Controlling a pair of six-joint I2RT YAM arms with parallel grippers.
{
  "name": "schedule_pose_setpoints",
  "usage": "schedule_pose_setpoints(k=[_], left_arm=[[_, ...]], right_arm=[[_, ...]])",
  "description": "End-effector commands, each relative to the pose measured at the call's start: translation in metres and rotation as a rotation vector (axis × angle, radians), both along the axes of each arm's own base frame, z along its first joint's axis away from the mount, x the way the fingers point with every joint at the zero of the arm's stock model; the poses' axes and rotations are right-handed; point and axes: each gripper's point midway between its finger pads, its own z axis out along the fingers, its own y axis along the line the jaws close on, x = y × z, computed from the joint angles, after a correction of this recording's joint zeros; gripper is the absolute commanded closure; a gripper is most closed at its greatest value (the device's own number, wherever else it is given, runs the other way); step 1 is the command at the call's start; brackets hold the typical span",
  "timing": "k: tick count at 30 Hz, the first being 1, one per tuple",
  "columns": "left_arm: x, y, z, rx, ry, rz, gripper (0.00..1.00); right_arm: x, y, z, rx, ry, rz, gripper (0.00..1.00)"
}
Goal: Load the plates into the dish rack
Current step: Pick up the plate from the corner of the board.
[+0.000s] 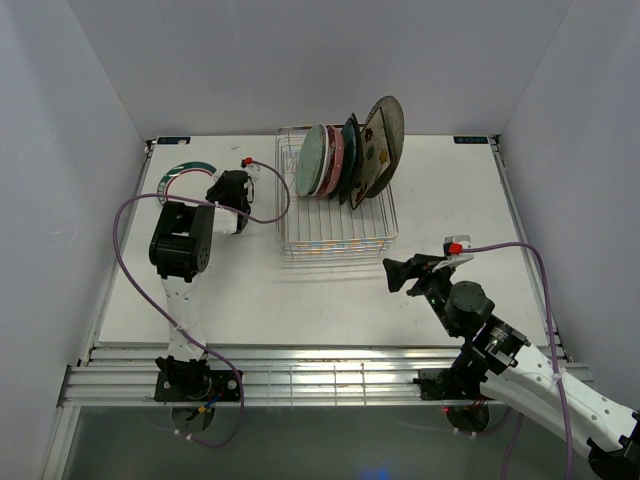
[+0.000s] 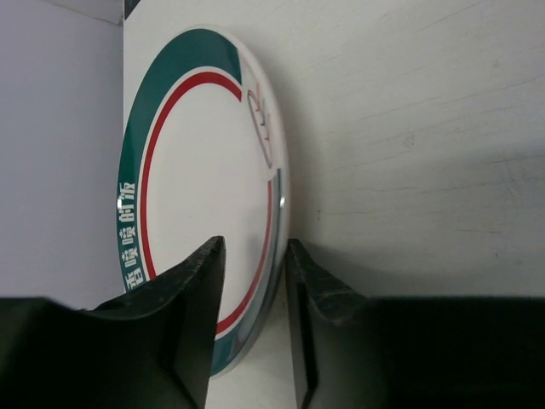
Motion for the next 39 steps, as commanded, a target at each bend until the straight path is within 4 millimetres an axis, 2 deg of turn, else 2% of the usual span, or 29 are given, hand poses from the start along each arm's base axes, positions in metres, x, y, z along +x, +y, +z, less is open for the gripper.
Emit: schedule_pose_setpoints(k=[1, 13, 17, 20, 28, 39], left_arm=[[-0.001, 0.005, 0.001, 0.012, 0.002, 0.009, 0.57], [-0.002, 0.005, 0.000, 0.026, 0.003, 0.008, 0.77], [-0.002, 0.002, 0.004, 0.031, -0.003, 0.006, 0.95], [-0.003, -0.002, 0.010, 0.030, -0.014, 0.003, 1.00], [-0.007, -0.012, 0.032, 0.045, -0.052, -0.009, 1.00], [-0.015, -0.009, 0.064, 0.186, -0.136, 0.011, 1.00]], right_arm=[[0.001, 0.000, 0.014, 0.040, -0.036, -0.001, 0.10], [0.001, 0.000, 0.013, 0.040, -0.036, -0.001, 0.10], [0.001, 0.000, 0.013, 0.040, -0.036, -0.002, 0.10], [0.001, 0.000, 0.014, 0.040, -0.036, -0.004, 0.10], [0.001, 0.000, 0.014, 0.040, -0.036, -0.001, 0.10], [0.001, 0.001, 0.014, 0.039, -0.035, 0.001, 0.10]])
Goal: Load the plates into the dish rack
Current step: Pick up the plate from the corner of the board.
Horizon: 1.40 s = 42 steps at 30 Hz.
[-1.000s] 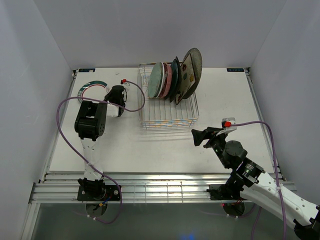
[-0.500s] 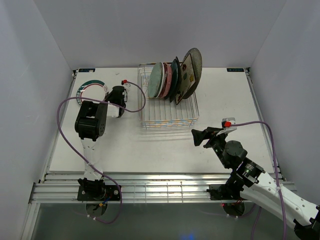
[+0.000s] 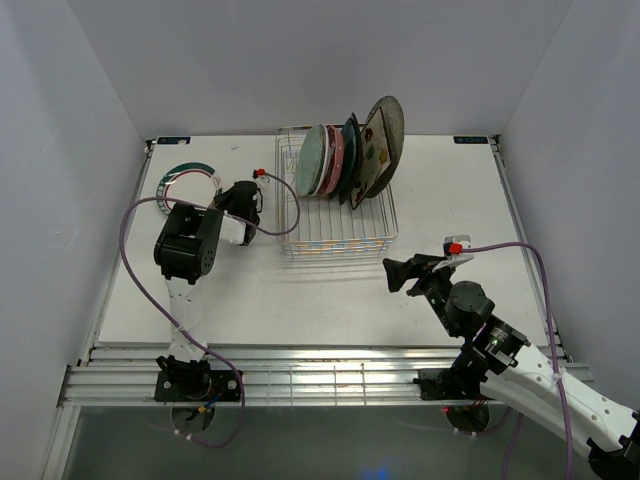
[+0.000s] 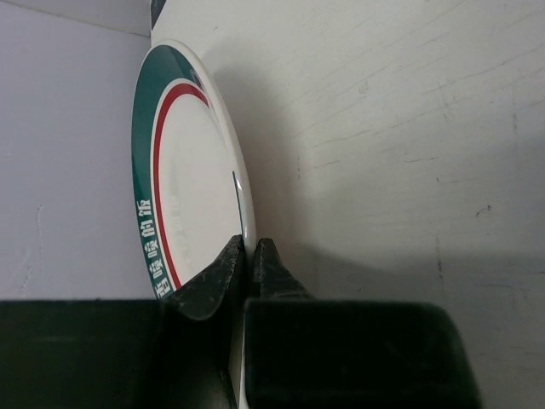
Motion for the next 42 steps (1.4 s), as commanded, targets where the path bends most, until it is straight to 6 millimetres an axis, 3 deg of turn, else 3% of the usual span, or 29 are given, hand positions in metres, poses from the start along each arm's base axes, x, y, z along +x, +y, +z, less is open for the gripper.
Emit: schedule_pose_setpoints(k=[1, 17, 23, 34, 42], left_arm=[[0.005, 0.005, 0.066, 0.036, -0.160, 0.030, 1.00], [-0.004, 0.011, 0.105, 0.084, -0.192, 0.051, 1.00], [-0.003, 0.011, 0.129, 0.082, -0.220, 0.069, 1.00], [-0.011, -0.003, 0.171, 0.044, -0.248, 0.042, 1.00], [-0.006, -0.024, 0.194, -0.017, -0.252, -0.004, 1.00]], right_arm=[[0.001, 0.001, 0.014, 0.038, -0.034, 0.000, 0.10], [0.001, 0.002, 0.013, 0.034, -0.032, 0.003, 0.10], [0.001, 0.002, 0.013, 0.033, -0.033, 0.003, 0.10], [0.001, 0.002, 0.012, 0.031, -0.033, 0.005, 0.10], [0.001, 0.002, 0.013, 0.031, -0.033, 0.005, 0.10]])
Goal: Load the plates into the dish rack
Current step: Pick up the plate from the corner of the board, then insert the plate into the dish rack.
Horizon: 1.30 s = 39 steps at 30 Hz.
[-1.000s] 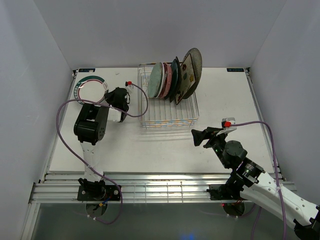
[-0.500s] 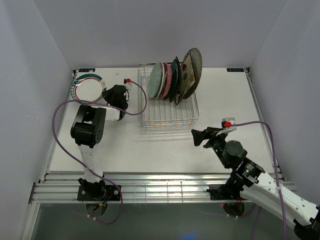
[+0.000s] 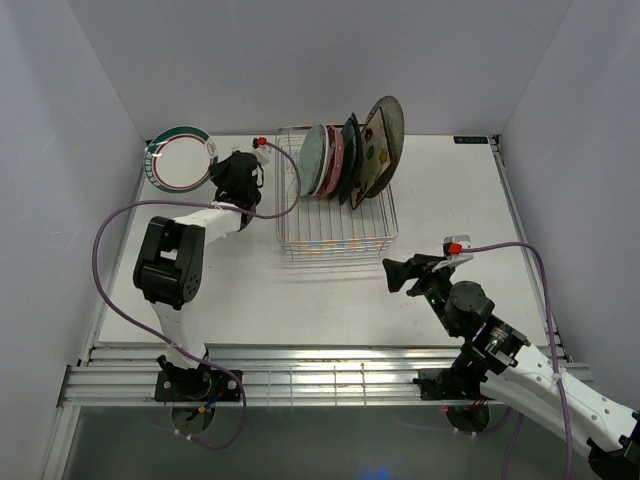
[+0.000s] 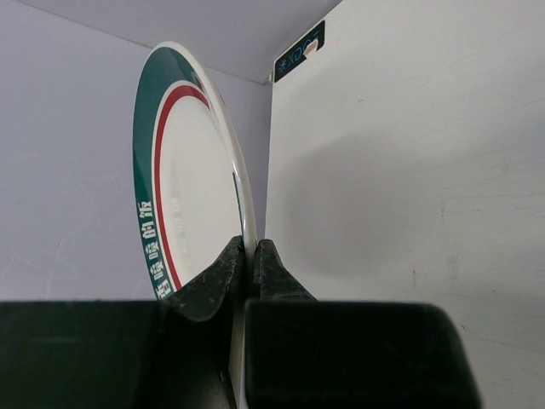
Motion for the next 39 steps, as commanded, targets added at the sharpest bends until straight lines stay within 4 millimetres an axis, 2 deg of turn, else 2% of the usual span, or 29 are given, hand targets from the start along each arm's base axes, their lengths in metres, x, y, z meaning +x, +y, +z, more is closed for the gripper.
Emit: schedule_pose_setpoints(k=[1, 5, 6, 7, 9, 10, 19, 27, 33, 39], left_arm=[[0.001, -0.009, 0.064, -0.069, -0.109, -0.016, 1.00], [0.004, -0.025, 0.074, -0.166, -0.075, -0.069, 1.00], [0.002, -0.034, 0.061, -0.197, 0.016, -0.114, 1.00], [0.006, -0.043, 0.072, -0.275, 0.004, -0.127, 1.00], [0.005, -0.052, 0.069, -0.330, 0.051, -0.156, 1.00], [0.008, -0.058, 0.078, -0.371, 0.032, -0.176, 1.00], [0.012, -0.073, 0.103, -0.376, 0.006, -0.203, 1.00], [0.011, -0.106, 0.127, -0.420, -0.012, -0.276, 1.00], [0.003, -0.134, 0.144, -0.480, -0.009, -0.351, 1.00], [-0.014, -0.168, 0.172, -0.657, -0.010, -0.485, 1.00]], right_arm=[[0.001, 0.001, 0.014, 0.033, -0.035, 0.002, 0.10], [0.002, 0.001, 0.013, 0.031, -0.033, -0.001, 0.10], [0.002, 0.001, 0.013, 0.030, -0.032, -0.001, 0.10], [0.002, 0.001, 0.014, 0.031, -0.033, 0.000, 0.10], [0.002, 0.002, 0.014, 0.030, -0.032, 0.000, 0.10], [0.002, 0.002, 0.013, 0.029, -0.031, 0.002, 0.10], [0.002, 0.002, 0.014, 0.031, -0.033, 0.005, 0.10], [0.002, 0.003, 0.013, 0.028, -0.031, 0.006, 0.10], [0.003, 0.004, 0.013, 0.026, -0.030, 0.006, 0.10], [0.003, 0.004, 0.012, 0.024, -0.028, 0.006, 0.10]])
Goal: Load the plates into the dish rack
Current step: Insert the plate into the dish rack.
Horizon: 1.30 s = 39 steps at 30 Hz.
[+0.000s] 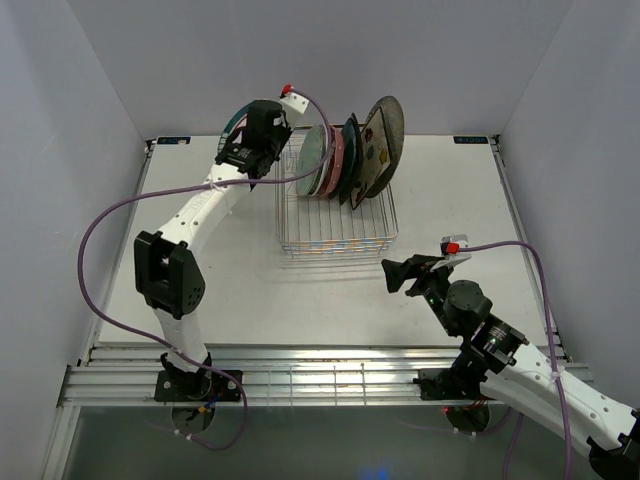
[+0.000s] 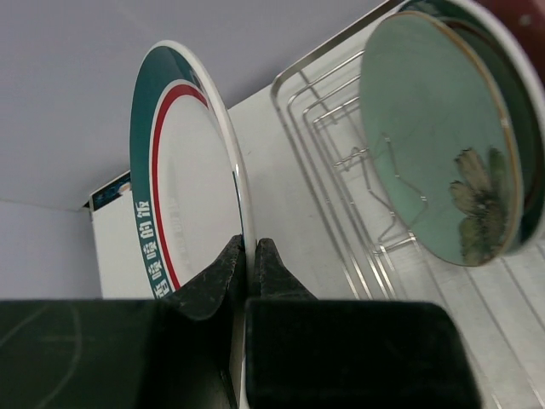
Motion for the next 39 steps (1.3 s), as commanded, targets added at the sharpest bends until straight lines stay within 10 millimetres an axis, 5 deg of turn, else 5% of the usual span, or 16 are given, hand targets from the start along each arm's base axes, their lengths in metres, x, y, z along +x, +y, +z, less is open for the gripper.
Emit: schedule_pose_setpoints(k=[1, 11, 19, 25, 39], left_arm=[[-0.025, -0.021, 0.077, -0.196, -0.107, -0.110, 1.00], [-0.057, -0.064, 0.122, -0.479, -0.099, -0.305, 1.00], [-0.065, -0.089, 0.148, -0.684, -0.070, -0.358, 1.00], [-0.070, -0.090, 0.156, -0.823, -0.071, -0.323, 1.00], [-0.068, -0.092, 0.130, -1.039, -0.028, -0.229, 1.00]], right_arm=[[0.002, 0.002, 0.015, 0.037, -0.039, 0.003, 0.10], [0.002, 0.002, 0.015, 0.037, -0.039, 0.004, 0.10], [0.002, 0.002, 0.015, 0.034, -0.039, 0.002, 0.10], [0.002, 0.002, 0.015, 0.035, -0.040, 0.002, 0.10], [0.001, 0.002, 0.014, 0.033, -0.043, 0.010, 0.10]])
